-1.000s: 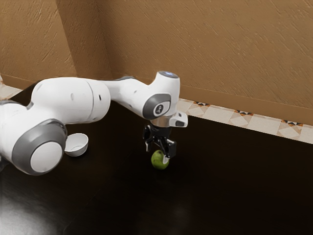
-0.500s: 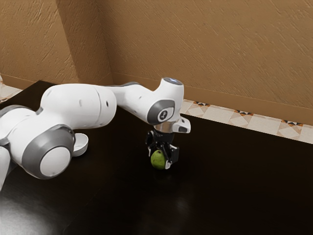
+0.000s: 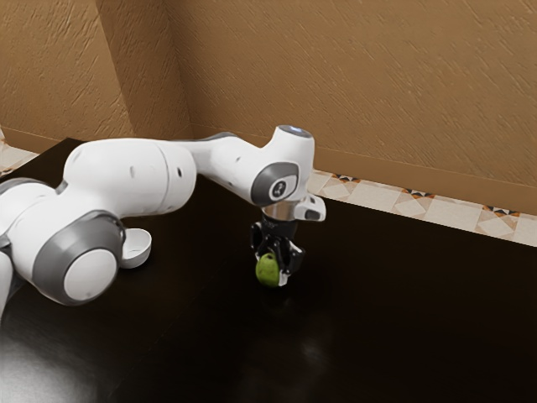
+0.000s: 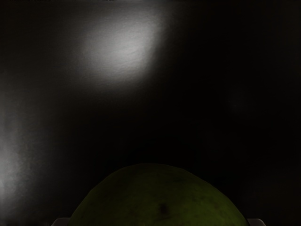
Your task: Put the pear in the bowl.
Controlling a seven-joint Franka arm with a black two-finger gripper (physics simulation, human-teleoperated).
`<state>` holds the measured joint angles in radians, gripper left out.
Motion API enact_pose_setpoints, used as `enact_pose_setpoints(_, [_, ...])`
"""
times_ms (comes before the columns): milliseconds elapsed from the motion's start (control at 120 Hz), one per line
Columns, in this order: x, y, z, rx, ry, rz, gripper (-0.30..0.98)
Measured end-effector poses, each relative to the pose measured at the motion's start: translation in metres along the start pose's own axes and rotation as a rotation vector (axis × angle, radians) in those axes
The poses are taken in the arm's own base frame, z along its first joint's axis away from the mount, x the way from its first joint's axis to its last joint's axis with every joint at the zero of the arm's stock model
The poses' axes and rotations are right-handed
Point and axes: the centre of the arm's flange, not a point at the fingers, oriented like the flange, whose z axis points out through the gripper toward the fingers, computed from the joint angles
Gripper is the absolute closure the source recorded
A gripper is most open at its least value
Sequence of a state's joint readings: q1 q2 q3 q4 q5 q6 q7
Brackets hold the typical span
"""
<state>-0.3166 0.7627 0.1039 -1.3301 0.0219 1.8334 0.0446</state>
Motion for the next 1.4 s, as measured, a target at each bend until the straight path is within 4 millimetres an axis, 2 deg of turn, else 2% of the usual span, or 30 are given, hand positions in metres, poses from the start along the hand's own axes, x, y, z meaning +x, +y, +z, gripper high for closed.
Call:
enact_pose_setpoints(133, [-0.006,-0.006,-0.018,0.004,0.008,-0.009,0.4])
enact_pose_setpoints(233, [-0.012,-0.028,-0.033,0.0,0.02,-0.034,0.45])
enact_pose_setpoints(458, [-0.031,-0.112,-0.04,-0.012,0.011,-0.123,0.57])
enact_pose_setpoints(633, [-0.048,-0.17,-0.042,-0.003,0.012,-0.167,0.64])
enact_pose_setpoints(817, [-0.072,-0.24,-0.036,0.01,0.004,-0.219,0.69])
enact_pose_setpoints(950, [-0.089,-0.272,-0.04,0.032,0.007,-0.217,0.65])
enact_pose_setpoints(1067, [-0.109,-0.288,-0.041,0.028,0.004,-0.194,0.62])
enact_pose_setpoints(1150, [-0.13,-0.296,-0.035,0.018,-0.002,-0.182,0.61])
enact_pose_setpoints(1292, [-0.164,-0.306,-0.019,0.003,-0.012,-0.163,0.59])
enact_pose_setpoints(1400, [-0.182,-0.31,-0.008,0.007,-0.017,-0.141,0.58])
